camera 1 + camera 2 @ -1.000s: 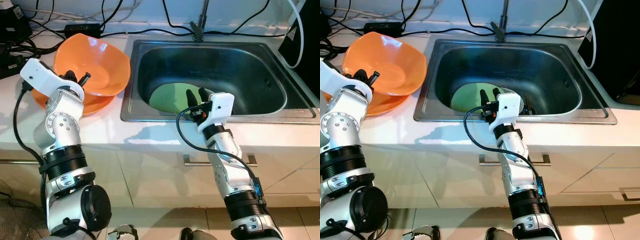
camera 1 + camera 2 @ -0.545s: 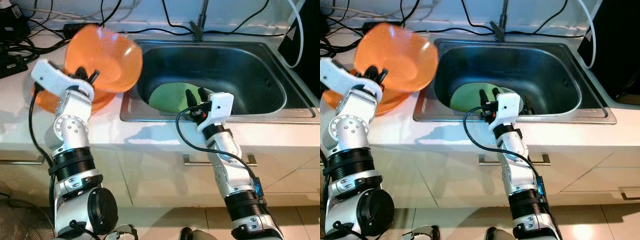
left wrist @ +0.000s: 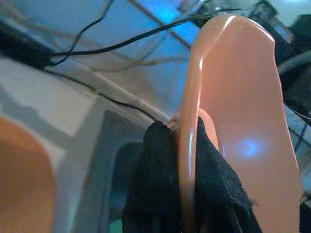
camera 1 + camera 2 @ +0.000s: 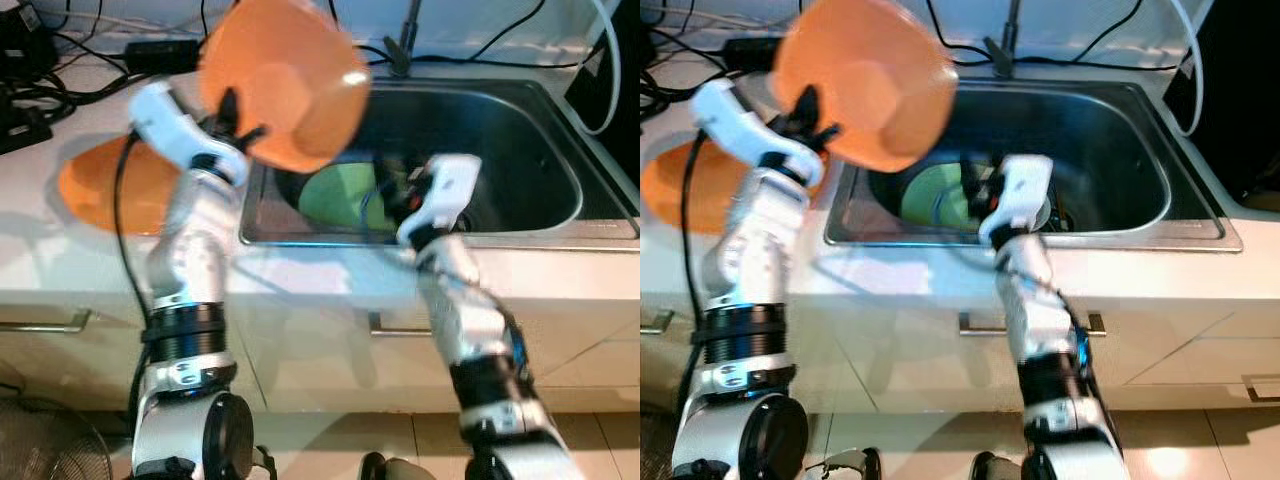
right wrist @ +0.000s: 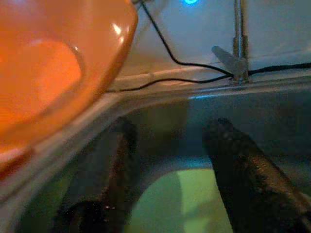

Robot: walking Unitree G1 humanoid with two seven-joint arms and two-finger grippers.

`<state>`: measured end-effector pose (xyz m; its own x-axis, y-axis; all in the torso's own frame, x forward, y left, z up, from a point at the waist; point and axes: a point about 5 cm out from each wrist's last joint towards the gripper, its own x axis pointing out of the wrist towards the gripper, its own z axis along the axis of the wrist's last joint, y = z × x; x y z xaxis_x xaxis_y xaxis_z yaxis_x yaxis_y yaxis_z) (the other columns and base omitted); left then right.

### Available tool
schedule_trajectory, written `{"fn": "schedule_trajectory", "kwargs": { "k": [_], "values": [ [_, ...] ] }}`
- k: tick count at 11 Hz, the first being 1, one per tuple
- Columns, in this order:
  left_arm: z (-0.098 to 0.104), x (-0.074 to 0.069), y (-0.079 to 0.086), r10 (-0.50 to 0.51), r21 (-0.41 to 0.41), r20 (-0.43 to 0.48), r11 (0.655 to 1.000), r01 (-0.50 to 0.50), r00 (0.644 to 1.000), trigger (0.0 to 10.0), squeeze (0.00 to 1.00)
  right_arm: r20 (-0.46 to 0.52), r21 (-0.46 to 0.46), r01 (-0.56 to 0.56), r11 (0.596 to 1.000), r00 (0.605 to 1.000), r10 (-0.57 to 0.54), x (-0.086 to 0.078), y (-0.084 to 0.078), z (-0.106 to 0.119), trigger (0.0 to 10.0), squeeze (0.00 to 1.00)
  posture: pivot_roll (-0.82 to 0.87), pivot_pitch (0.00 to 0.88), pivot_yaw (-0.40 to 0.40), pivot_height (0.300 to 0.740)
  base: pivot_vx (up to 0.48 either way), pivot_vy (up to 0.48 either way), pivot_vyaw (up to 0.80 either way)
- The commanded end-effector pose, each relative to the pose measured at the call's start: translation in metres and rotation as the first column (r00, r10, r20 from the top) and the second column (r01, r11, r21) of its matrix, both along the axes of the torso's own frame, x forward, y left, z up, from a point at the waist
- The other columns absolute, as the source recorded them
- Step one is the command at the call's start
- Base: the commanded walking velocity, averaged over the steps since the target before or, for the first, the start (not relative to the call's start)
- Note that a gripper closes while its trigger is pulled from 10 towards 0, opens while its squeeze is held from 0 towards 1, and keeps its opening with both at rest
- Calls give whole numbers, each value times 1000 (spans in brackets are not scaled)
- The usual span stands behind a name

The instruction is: Kitchen organization

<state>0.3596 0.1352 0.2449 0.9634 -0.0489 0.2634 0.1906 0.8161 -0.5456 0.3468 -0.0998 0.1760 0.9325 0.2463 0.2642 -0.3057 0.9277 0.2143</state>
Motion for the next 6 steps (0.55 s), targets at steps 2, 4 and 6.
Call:
{"fn": "schedule_trajectory", "kwargs": {
  "k": [2,4,6],
  "values": [
    [5,-2,-10,-22,45,58,999,19,998,10000,0,34,115,-52,992,998,48,2,1,23,10000,1000,60,56,14,740,0,0,0],
    [3,-3,-15,-35,85,73,996,29,997,10000,0,18,258,-102,961,995,101,4,2,31,10000,0,59,42,13,740,0,0,0],
    [1,-5,-19,-52,89,83,995,45,995,10000,0,4,359,-149,921,987,159,3,2,33,10000,0,61,32,12,740,0,0,0]
  ]
}}
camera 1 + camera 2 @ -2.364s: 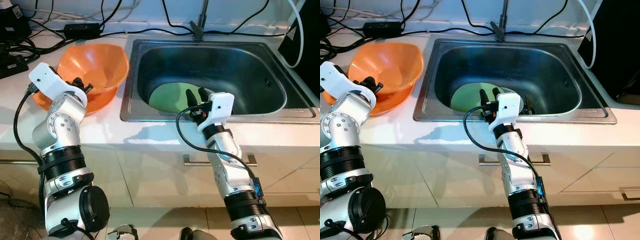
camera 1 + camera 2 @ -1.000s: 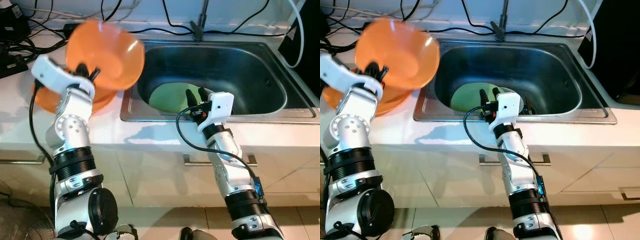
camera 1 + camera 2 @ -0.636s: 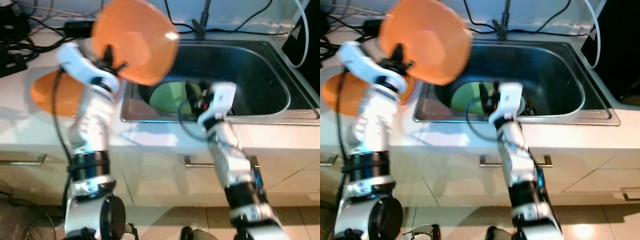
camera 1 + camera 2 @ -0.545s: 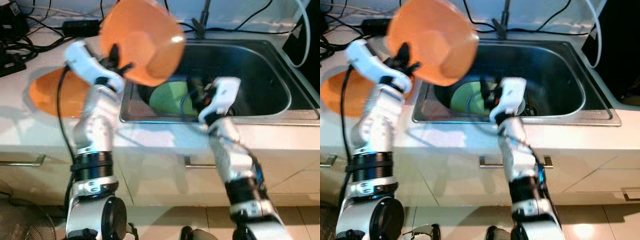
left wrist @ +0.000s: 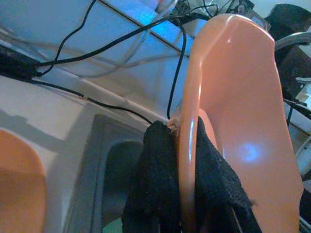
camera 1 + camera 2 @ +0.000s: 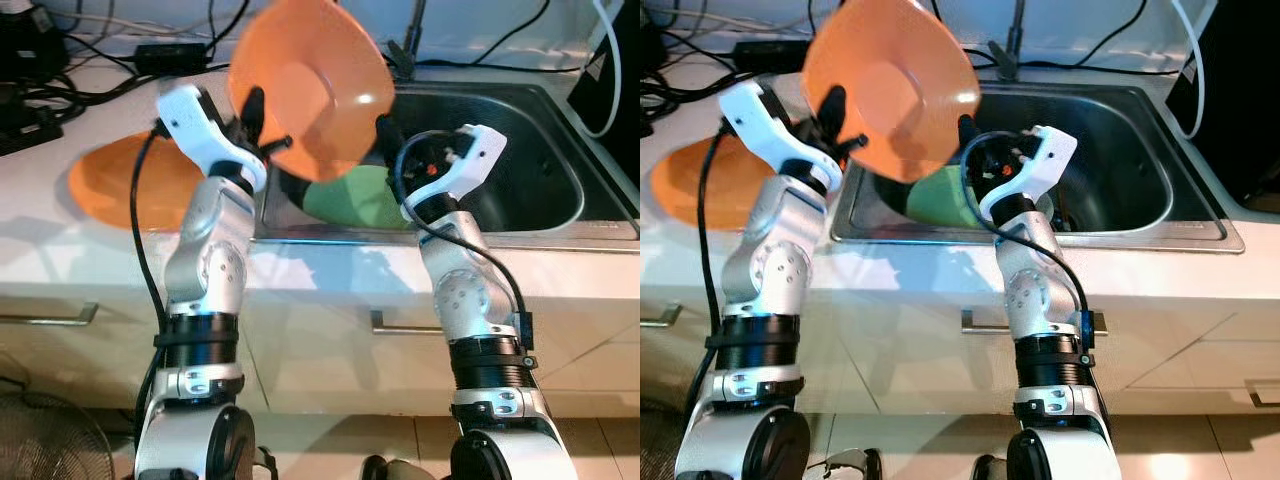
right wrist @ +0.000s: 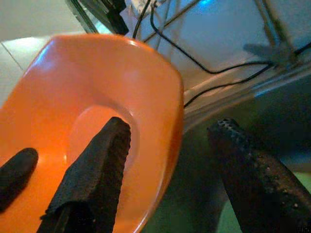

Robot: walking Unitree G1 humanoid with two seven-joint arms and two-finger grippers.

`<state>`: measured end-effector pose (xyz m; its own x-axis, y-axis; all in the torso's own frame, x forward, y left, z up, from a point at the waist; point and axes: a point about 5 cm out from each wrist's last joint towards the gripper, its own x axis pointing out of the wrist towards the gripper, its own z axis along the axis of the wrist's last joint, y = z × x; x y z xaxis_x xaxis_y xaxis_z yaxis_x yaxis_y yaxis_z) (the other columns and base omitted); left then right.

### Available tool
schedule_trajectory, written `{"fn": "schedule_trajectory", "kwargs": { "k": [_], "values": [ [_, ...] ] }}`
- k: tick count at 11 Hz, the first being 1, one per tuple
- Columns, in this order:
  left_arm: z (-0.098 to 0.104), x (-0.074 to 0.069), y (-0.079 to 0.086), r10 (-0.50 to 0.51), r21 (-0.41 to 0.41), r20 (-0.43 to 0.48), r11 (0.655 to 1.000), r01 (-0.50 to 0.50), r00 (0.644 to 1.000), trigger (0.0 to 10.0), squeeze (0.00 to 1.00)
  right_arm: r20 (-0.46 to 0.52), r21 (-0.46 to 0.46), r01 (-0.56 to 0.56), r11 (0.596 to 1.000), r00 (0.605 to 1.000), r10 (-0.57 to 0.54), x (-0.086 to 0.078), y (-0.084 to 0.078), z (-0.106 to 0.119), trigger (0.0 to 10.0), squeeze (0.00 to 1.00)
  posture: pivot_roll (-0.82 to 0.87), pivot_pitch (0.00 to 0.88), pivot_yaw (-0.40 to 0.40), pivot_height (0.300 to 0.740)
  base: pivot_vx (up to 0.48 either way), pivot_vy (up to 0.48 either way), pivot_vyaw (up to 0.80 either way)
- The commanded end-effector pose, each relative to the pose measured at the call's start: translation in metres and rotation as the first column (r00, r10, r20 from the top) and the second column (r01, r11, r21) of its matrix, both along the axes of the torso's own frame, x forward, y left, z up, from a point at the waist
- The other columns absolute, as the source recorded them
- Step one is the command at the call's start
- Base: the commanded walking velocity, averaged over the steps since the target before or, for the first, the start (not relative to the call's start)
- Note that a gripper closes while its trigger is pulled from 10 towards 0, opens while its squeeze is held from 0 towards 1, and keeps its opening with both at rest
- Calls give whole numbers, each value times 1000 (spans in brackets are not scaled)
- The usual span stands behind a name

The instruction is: Kitchen organization

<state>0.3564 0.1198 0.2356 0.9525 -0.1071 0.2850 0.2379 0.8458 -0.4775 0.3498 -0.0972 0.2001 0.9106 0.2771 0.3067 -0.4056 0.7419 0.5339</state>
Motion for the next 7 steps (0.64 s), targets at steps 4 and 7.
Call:
{"fn": "schedule_trajectory", "kwargs": {
  "k": [4,7],
  "values": [
    [12,-6,-8,-69,-40,75,997,72,995,10000,0,-22,38,-44,998,999,45,1,2,1,10000,0,71,42,6,740,0,0,0],
    [7,-9,-18,-160,-14,65,987,161,985,10000,0,-49,72,-56,996,997,59,2,3,-2,10000,0,80,61,1,740,0,0,0]
  ]
}}
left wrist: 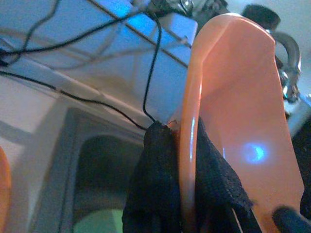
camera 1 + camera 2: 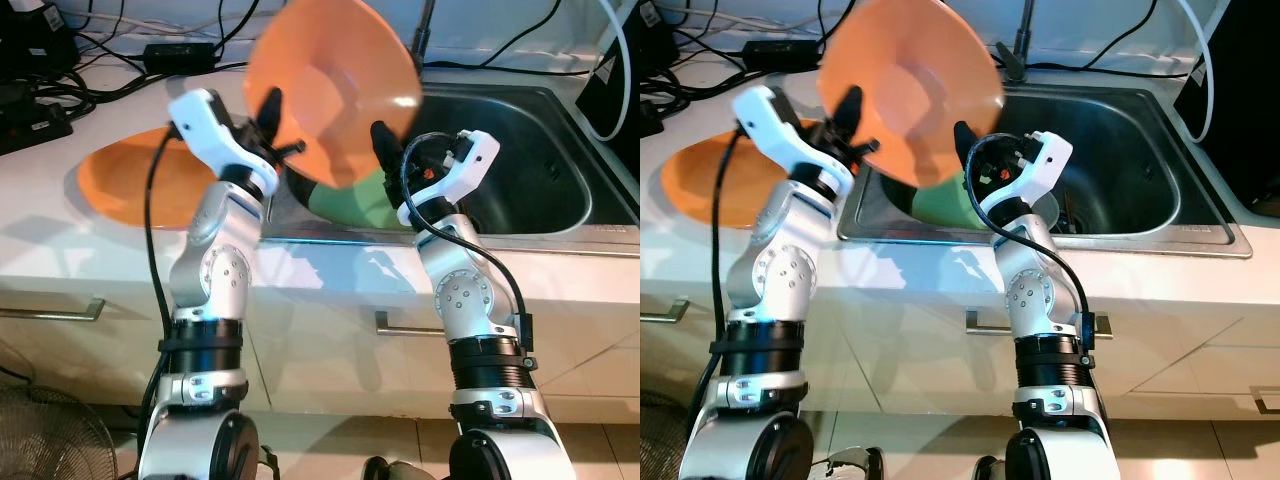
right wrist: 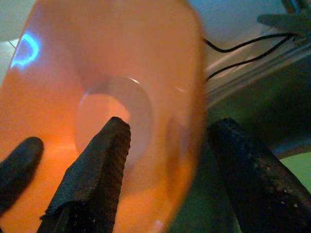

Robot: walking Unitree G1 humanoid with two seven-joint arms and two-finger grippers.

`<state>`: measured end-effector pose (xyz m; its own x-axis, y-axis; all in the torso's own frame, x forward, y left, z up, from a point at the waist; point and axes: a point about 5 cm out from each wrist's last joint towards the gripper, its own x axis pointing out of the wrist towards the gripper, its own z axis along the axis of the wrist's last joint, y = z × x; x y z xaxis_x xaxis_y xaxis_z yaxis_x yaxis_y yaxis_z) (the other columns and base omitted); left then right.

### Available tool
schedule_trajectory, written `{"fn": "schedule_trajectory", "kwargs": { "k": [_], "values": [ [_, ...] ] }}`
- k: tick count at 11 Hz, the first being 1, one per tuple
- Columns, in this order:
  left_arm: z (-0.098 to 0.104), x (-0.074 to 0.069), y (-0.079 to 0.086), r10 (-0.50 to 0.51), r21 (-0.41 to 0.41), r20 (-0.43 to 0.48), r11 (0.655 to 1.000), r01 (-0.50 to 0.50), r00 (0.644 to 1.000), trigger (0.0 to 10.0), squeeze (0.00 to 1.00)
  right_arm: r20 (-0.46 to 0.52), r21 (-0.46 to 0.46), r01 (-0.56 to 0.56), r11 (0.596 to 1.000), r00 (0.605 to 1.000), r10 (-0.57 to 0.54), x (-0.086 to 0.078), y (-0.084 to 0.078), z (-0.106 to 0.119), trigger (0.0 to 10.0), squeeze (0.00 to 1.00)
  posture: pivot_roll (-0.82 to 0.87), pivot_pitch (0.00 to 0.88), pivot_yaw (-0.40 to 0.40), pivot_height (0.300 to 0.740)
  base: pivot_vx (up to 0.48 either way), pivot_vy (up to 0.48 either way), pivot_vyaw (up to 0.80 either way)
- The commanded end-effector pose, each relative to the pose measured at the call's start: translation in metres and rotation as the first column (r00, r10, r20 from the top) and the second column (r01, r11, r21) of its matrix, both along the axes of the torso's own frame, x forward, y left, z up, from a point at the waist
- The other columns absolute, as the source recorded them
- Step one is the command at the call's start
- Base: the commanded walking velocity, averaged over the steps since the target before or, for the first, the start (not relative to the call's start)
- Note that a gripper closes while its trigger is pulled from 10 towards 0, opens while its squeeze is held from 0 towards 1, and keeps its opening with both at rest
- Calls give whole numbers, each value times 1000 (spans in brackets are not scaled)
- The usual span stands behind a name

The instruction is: Kitchen organization

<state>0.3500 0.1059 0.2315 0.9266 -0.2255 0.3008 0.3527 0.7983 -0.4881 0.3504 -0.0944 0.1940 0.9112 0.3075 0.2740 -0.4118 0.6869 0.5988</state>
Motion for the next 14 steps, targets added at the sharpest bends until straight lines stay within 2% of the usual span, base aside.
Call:
{"fn": "schedule_trajectory", "kwargs": {
  "k": [1,2,8,14],
  "values": [
    [8,-3,-5,-41,-2,44,999,41,998,10000,0,-1,29,-9,1000,1000,9,2,0,4,6588,0,80,63,0,740,0,0,0],
    [7,-4,-6,-51,-3,38,999,51,998,10000,0,-10,62,-10,998,1000,10,3,-1,4,0,0,81,65,-1,740,0,0,0],
    [6,-4,-6,-66,4,32,998,66,997,10000,0,-34,185,-36,982,998,43,5,-3,7,0,0,82,81,-3,740,0,0,0],
    [8,-4,-7,-66,51,48,997,63,997,10000,0,-24,200,-66,978,997,73,4,-1,8,0,0,82,84,-1,740,0,0,0]
  ]
}}
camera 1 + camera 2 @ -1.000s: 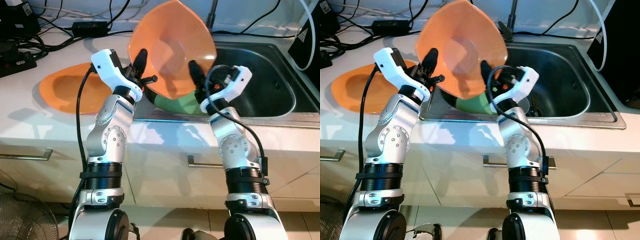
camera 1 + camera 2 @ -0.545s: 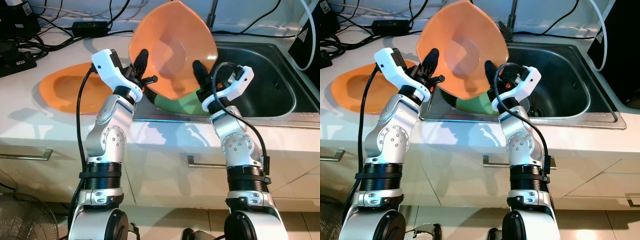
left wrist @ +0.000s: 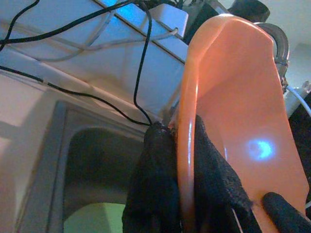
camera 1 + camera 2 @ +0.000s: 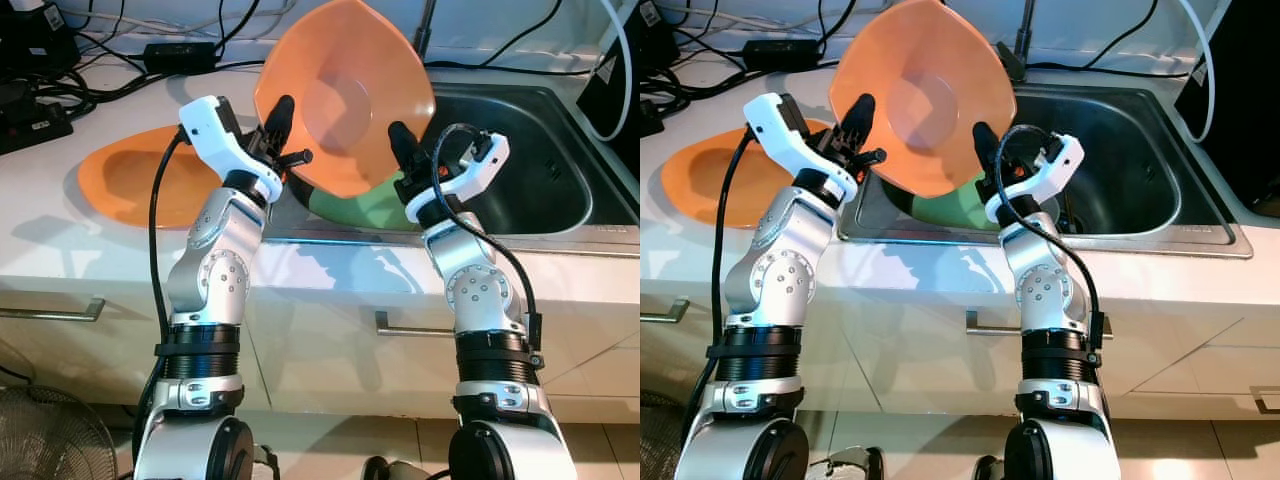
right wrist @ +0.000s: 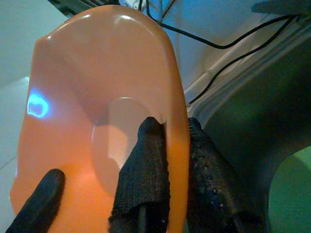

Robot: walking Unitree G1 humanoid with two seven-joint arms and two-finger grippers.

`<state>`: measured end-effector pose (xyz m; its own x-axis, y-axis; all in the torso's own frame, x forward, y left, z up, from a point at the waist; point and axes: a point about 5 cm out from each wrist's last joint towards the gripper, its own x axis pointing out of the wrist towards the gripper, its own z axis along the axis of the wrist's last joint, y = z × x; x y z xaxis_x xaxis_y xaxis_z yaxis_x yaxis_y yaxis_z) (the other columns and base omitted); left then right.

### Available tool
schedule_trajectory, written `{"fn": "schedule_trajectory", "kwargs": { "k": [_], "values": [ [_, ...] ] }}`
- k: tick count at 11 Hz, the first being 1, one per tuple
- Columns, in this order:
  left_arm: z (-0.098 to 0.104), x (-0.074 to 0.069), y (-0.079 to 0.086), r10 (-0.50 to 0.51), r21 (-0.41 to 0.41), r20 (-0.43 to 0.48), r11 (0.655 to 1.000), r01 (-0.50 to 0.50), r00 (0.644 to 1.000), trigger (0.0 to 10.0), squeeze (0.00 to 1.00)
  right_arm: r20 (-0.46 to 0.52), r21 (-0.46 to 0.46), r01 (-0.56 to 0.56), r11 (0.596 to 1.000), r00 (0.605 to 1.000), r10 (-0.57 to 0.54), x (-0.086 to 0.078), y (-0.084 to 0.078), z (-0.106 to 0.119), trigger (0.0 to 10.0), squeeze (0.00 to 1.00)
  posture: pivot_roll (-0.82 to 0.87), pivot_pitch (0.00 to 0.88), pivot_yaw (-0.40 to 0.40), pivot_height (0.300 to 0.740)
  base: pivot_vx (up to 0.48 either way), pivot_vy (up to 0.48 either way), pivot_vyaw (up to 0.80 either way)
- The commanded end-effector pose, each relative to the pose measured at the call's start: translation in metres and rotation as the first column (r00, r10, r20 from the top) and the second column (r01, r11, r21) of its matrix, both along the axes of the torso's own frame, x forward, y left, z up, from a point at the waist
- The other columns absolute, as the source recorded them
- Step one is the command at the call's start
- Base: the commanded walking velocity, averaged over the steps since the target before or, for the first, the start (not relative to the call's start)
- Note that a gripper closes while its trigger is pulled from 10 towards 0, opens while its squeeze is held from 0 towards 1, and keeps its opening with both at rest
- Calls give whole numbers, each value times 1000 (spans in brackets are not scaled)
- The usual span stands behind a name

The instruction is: Kitchen organization

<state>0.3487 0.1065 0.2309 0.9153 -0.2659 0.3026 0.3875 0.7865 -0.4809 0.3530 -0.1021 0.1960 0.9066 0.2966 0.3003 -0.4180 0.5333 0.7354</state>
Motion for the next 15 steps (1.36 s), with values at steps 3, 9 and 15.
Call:
{"fn": "schedule_trajectory", "kwargs": {
  "k": [3,9,15],
  "values": [
    [8,-4,-12,-56,73,54,996,51,997,10000,1000,12,5,-23,1000,1000,23,0,7,7,0,0,80,82,2,740,0,0,0],
    [0,-7,-14,-59,116,29,992,55,998,10000,0,26,76,156,985,987,-158,22,-28,27,0,0,91,62,4,740,0,0,0],
    [-36,-23,-26,-107,465,-115,873,149,988,10000,0,-29,-157,418,895,904,-427,46,-85,16,10000,0,111,44,3,740,0,0,0]
  ]
}}
